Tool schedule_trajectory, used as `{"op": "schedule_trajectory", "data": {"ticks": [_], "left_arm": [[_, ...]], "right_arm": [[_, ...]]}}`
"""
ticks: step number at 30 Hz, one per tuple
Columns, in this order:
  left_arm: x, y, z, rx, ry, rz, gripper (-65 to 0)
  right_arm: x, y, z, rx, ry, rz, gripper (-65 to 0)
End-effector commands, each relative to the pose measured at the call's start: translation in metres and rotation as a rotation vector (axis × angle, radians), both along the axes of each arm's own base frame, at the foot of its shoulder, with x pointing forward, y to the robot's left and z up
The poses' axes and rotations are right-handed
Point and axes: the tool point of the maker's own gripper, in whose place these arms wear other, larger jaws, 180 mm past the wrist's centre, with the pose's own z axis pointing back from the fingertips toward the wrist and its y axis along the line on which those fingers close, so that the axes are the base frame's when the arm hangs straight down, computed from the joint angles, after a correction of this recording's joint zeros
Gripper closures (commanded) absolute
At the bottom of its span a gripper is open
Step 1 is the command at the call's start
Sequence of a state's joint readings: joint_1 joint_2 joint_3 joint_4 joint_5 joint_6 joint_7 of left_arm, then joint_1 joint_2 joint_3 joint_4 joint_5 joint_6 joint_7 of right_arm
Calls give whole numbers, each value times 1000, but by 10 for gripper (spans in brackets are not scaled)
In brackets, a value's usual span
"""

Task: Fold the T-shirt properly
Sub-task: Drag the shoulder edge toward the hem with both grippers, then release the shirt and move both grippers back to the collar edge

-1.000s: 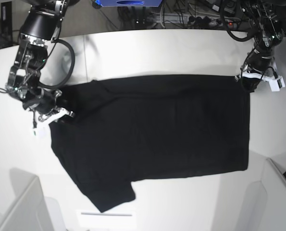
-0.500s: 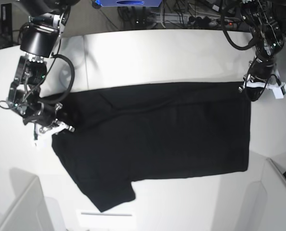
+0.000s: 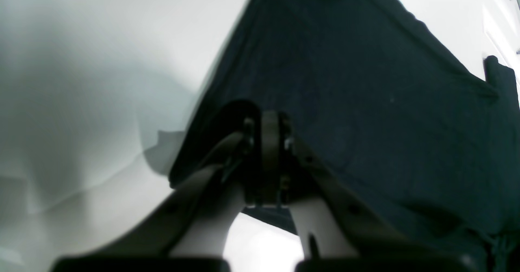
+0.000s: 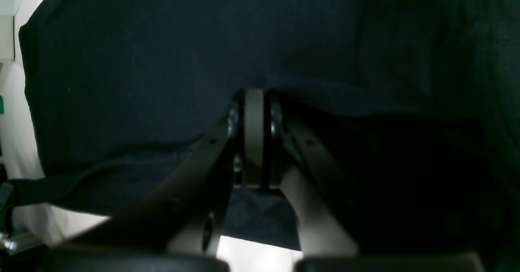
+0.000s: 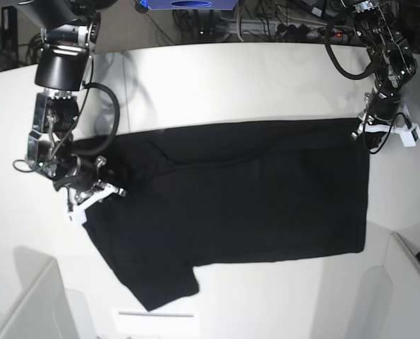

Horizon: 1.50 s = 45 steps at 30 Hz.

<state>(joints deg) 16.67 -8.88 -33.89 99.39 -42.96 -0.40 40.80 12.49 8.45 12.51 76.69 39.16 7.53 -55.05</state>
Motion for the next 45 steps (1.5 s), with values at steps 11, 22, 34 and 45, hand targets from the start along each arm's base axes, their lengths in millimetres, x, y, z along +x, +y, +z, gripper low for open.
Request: {"op": "schedule_trajectory", "data": {"ticks": [11, 22, 34, 45], "left_arm": [[23, 9, 16, 2, -63, 34, 0], [27, 10, 26, 8, -91, 32, -253], [22, 10, 52, -2, -164, 36, -397], [-49, 44, 13, -85, -69, 137, -397]], "right_arm": [[19, -8, 16, 4, -85, -38, 0], [12, -17, 12, -7, -76, -49, -245], [-35, -86, 58, -39, -221, -323, -248], [-105, -95, 13, 12, -64, -505, -359]]}}
